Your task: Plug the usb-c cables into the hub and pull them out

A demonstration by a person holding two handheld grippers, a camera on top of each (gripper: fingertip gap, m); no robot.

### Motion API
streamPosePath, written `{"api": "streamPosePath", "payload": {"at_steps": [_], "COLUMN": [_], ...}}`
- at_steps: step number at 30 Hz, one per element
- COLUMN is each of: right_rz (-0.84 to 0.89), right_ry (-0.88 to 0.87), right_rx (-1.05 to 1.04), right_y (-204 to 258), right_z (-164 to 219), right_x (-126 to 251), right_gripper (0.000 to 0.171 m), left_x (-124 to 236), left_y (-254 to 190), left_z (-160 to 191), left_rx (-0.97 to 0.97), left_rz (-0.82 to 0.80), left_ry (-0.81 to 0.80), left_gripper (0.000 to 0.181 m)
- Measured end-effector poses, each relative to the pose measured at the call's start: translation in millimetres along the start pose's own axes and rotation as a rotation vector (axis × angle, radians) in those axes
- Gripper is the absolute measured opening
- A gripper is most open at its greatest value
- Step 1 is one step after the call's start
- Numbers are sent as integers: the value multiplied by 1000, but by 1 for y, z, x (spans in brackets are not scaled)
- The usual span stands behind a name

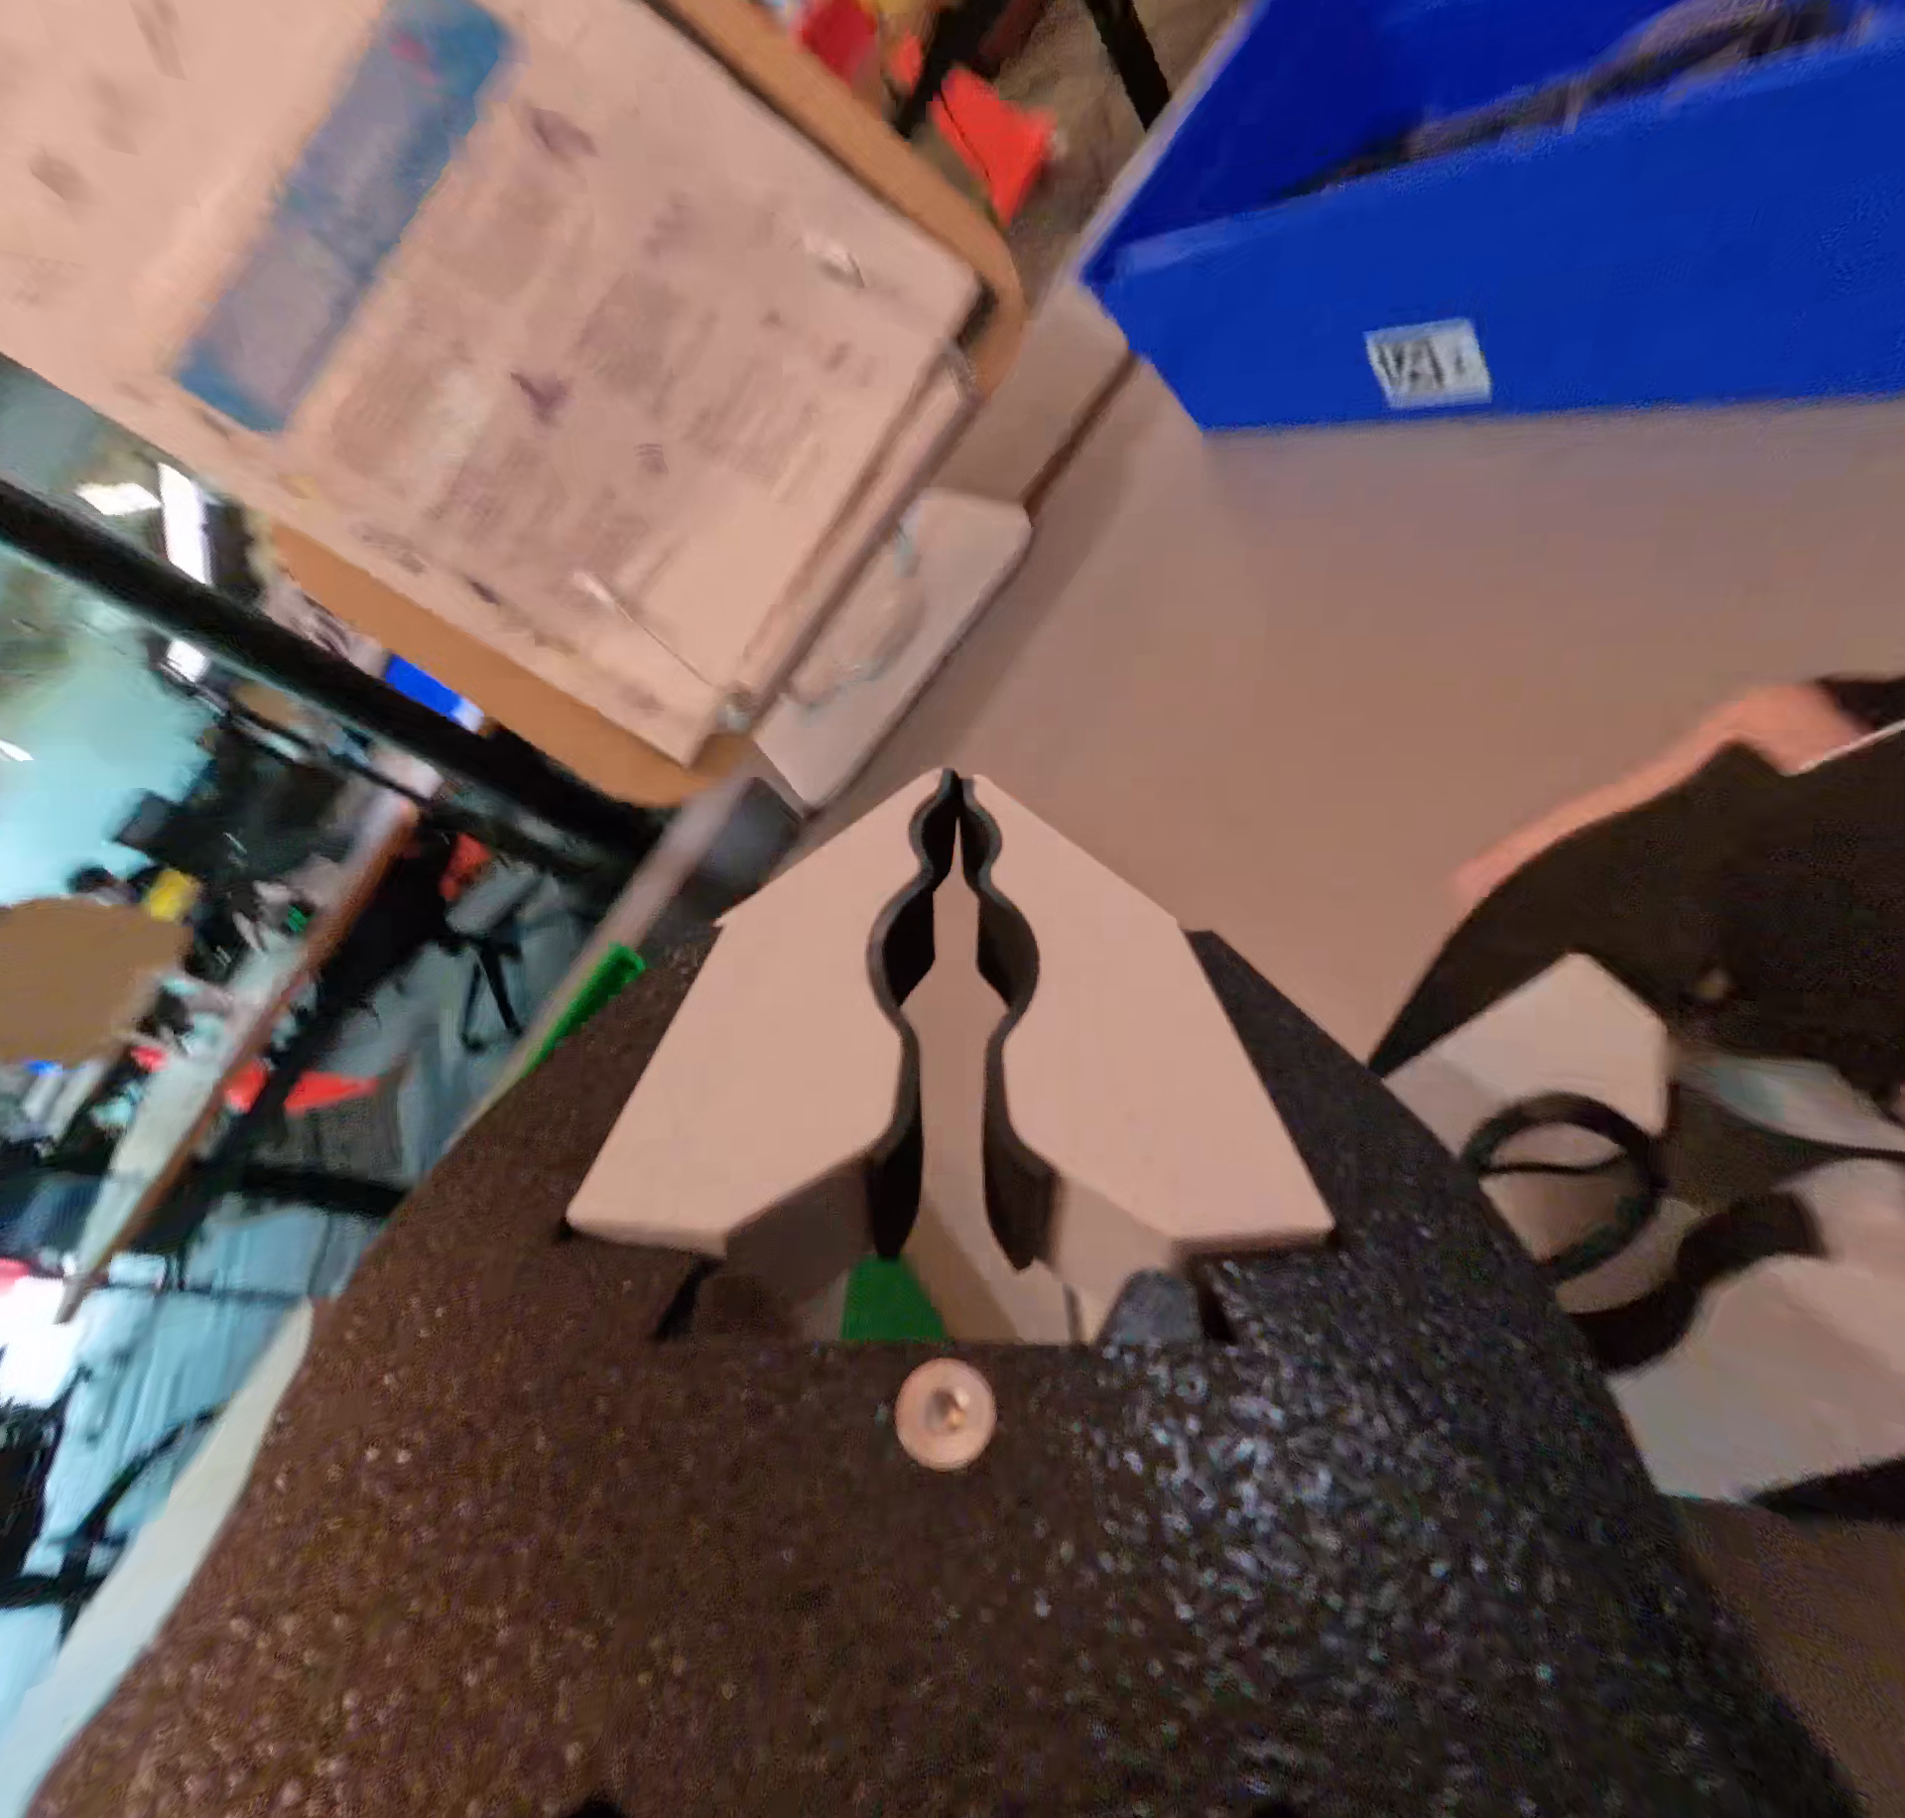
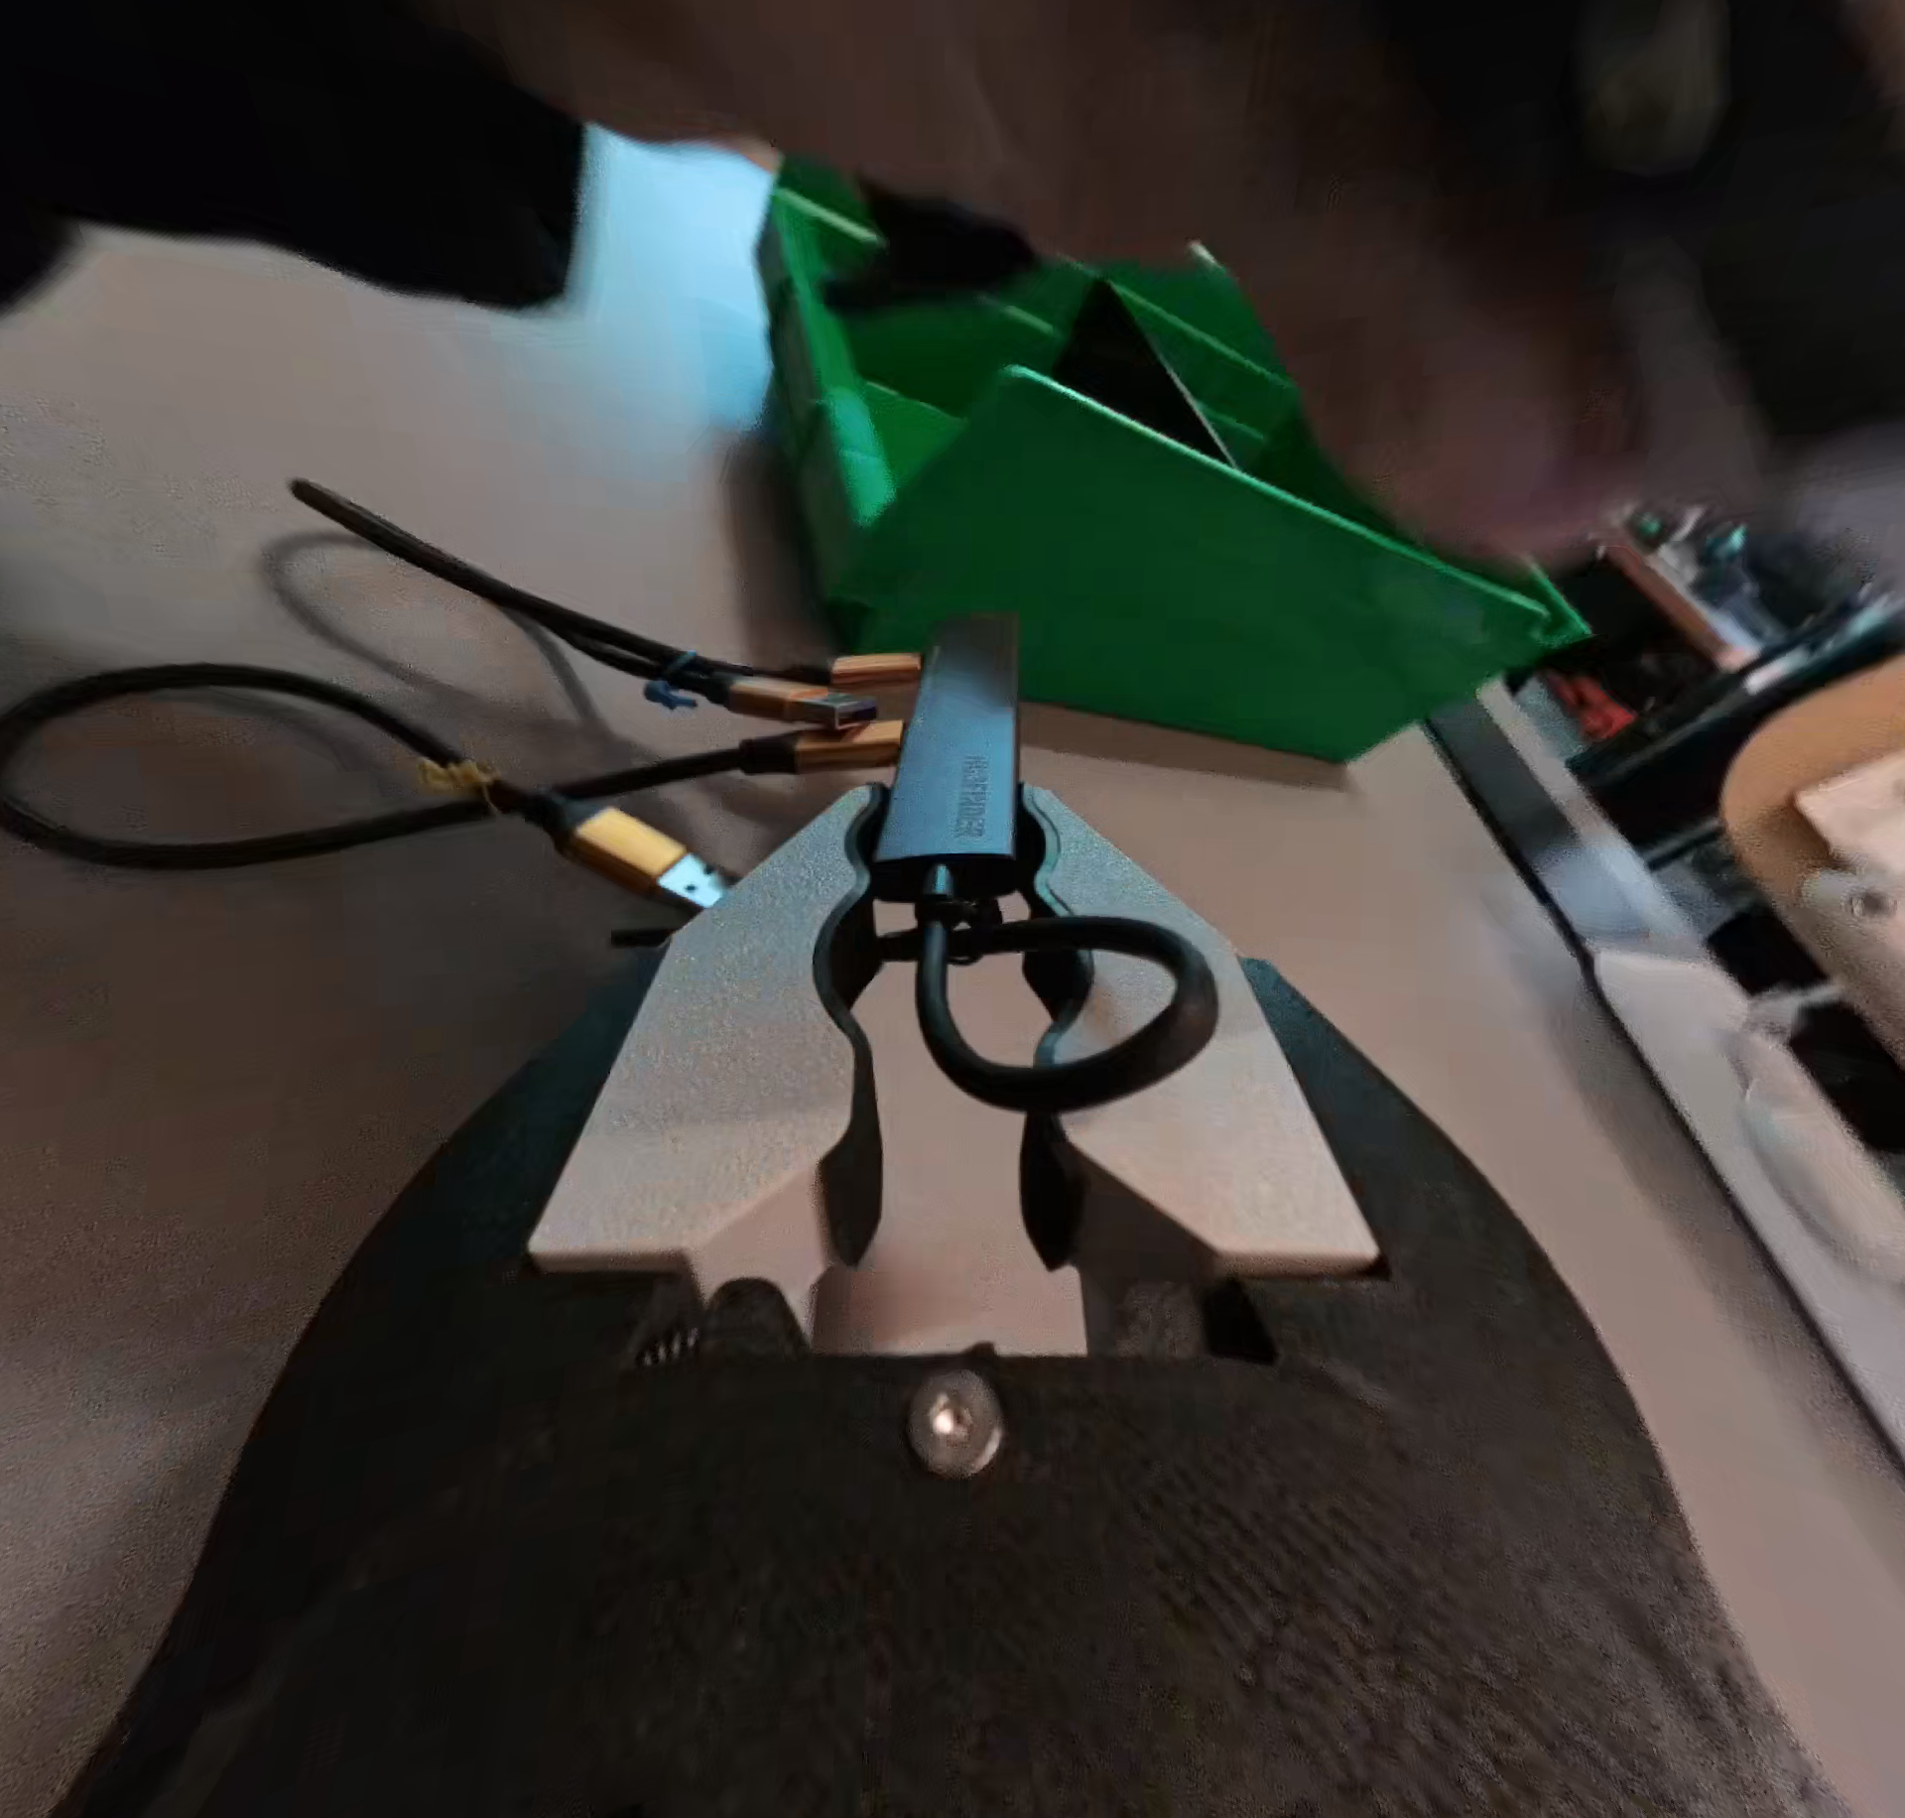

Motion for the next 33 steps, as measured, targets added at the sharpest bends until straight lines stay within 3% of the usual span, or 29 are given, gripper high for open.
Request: {"api": "streamPosePath", "payload": {"at_steps": [2, 5, 10, 14, 18, 22, 25, 29, 33], "right_rz": [63, 241, 464, 569, 659, 773, 987, 1250, 1321], "right_ry": [-89, -195, -396, -438, -401, -346, -197, 34, 96], "right_rx": [-152, -288, -267, -196, -89, -69, -128, -239, -381], "right_y": [-29, -75, -108, -116, -117, -124, -145, -181, -214], "right_z": [2, 12, -3, -10, -16, -16, 0, 47, 94], "right_x": [19, 59, 117, 142, 152, 173, 225, 314, 359], "right_gripper": [22, 22, 22, 22, 22, 22, 22, 22, 23], "left_x": [16, 26, 26, 23, 14, 3, -1, 3, 5], "left_y": [12, 29, 16, -3, -28, -51, -59, -60, -67], "left_z": [-19, -6, 33, 65, 79, 72, 69, 60, 55], "left_rx": [66, 224, 429, 540, 618, 688, 678, 545, 428], "left_rz": [-1, 17, 98, 112, 152, 210, 196, 103, 80], "left_ry": [-118, -49, -13, 33, 26, -45, -91, -158, -183], "left_gripper": [0, 0, 8, 18, 34, 59, 66, 62, 59]}}
Point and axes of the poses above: each gripper's, where its closed fingertips meet, x back along the fingers, z out of its underside, y = z × x across the jaws, the point moved 3 cm from there along x, back along the fingers, and after that the axes turned 5 degrees about -z, right-handed, at the moved point
